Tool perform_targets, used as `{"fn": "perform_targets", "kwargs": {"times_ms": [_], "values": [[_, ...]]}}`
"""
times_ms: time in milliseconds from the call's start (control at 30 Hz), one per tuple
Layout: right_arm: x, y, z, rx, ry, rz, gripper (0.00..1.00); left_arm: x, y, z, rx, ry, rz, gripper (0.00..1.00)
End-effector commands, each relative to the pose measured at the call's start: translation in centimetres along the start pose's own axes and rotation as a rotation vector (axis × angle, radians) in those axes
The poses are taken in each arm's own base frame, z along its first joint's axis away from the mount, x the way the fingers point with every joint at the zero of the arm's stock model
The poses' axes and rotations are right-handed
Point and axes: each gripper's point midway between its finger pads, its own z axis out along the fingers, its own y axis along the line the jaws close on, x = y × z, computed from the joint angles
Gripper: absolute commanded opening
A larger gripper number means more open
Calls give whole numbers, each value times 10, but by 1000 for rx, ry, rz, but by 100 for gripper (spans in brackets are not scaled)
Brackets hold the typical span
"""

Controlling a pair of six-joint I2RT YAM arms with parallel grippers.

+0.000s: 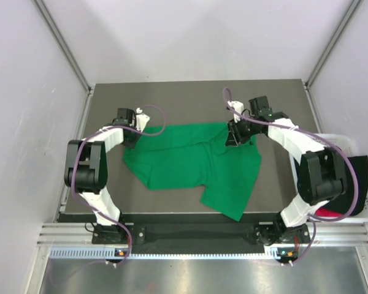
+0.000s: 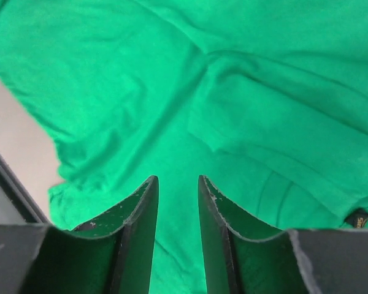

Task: Fold and stack the t-shirts
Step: Fold the tshirt

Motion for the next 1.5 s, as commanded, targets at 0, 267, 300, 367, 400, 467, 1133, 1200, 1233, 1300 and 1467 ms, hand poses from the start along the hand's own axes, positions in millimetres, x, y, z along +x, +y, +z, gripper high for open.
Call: {"fn": "perform_targets", "kwargs": {"times_ms": [0,267,300,367,400,467,1133,1200,1233,1300,1467], "values": [[-44,24,-30,-50,-111,-131,33,4,4,-4,-27,16,18,0],[-40,-87,-18,243,-103,7,31,-5,13,-3,-53,9,16,0],[-34,-100,-10,245,-84,33,31,-7,14,-3,-56,7,16,0],[-38,-125,-9,269,-85,57,30,-12,17,-4,-59,0,8,0],[-39,-133,-8,281,-85,65,30,-16,18,-5,-61,-8,5,0],[-43,-154,-7,305,-90,83,29,-21,22,-7,-73,-17,2,0],[-21,-218,18,432,7,188,43,-24,49,42,-126,98,-78,0],[-12,-221,25,416,39,214,37,-23,50,46,-127,113,-76,0],[-12,-222,28,411,40,218,31,-22,50,47,-126,119,-74,0],[-11,-224,31,403,44,223,13,-21,51,51,-133,128,-72,0],[-20,-239,32,436,8,229,0,-22,58,61,-152,145,-60,0]]}}
